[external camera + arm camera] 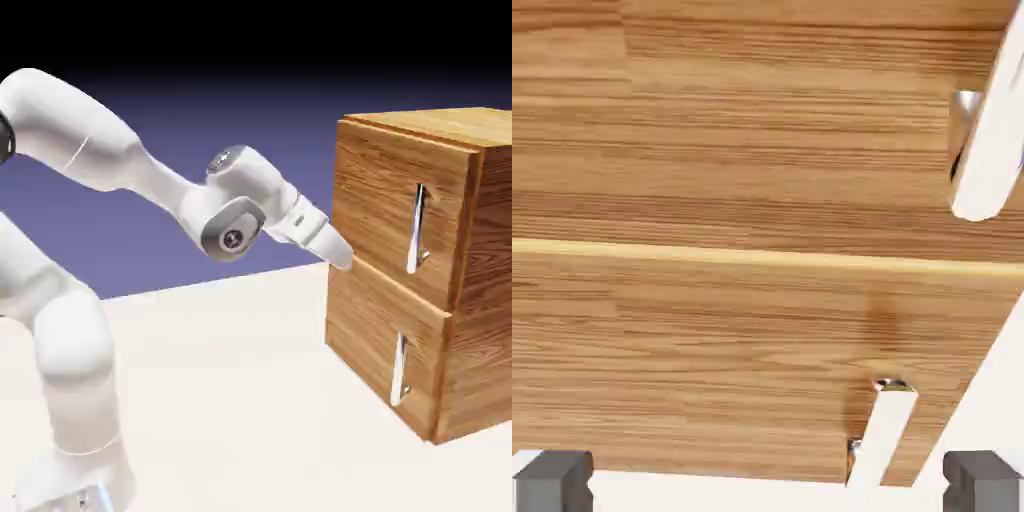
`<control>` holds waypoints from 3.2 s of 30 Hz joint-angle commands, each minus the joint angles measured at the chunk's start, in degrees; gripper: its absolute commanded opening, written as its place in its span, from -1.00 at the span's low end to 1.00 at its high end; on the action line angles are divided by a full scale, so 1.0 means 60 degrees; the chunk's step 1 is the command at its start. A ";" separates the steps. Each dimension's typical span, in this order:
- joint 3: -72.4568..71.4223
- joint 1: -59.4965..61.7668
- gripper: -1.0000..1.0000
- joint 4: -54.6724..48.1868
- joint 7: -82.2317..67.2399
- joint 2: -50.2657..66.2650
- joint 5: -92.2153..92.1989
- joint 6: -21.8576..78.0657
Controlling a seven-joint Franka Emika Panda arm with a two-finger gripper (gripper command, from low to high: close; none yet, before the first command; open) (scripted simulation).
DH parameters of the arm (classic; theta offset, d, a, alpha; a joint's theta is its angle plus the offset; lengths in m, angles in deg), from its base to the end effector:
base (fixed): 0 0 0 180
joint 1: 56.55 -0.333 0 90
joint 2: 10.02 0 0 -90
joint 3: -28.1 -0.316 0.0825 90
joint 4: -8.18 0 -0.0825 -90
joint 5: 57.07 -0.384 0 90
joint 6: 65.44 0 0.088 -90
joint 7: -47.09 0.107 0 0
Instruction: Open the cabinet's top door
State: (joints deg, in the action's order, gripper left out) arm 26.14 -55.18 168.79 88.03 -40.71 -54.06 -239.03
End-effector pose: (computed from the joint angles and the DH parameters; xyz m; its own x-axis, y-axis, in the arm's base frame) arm 0.3946 0.0081 0.4468 0.5713 -0.6022 0.5577 -0.4437 -0.7982 -0.4074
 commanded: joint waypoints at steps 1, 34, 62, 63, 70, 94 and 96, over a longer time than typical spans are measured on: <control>-0.0271 0.0285 0.00 -0.0054 -0.0211 0.0273 0.0416 0.0057; -0.9198 0.9667 0.00 -0.1834 -0.7166 0.9283 1.4121 0.1951; -1.6772 1.7628 0.00 -0.3344 -1.3067 1.6928 2.5749 0.3558; -1.7043 1.7912 0.00 -0.3398 -1.3278 1.7201 2.6164 0.3615; -1.6731 1.6641 0.00 -0.4845 -1.3508 1.7275 2.6745 0.3757; -2.1363 1.9189 -1.00 0.1323 -1.2464 1.7017 2.2722 1.2442; -2.1849 1.8930 -1.00 0.1527 -1.2299 1.6909 2.2121 1.3272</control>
State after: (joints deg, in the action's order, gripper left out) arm -104.96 58.40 177.95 14.23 60.75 78.64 -159.34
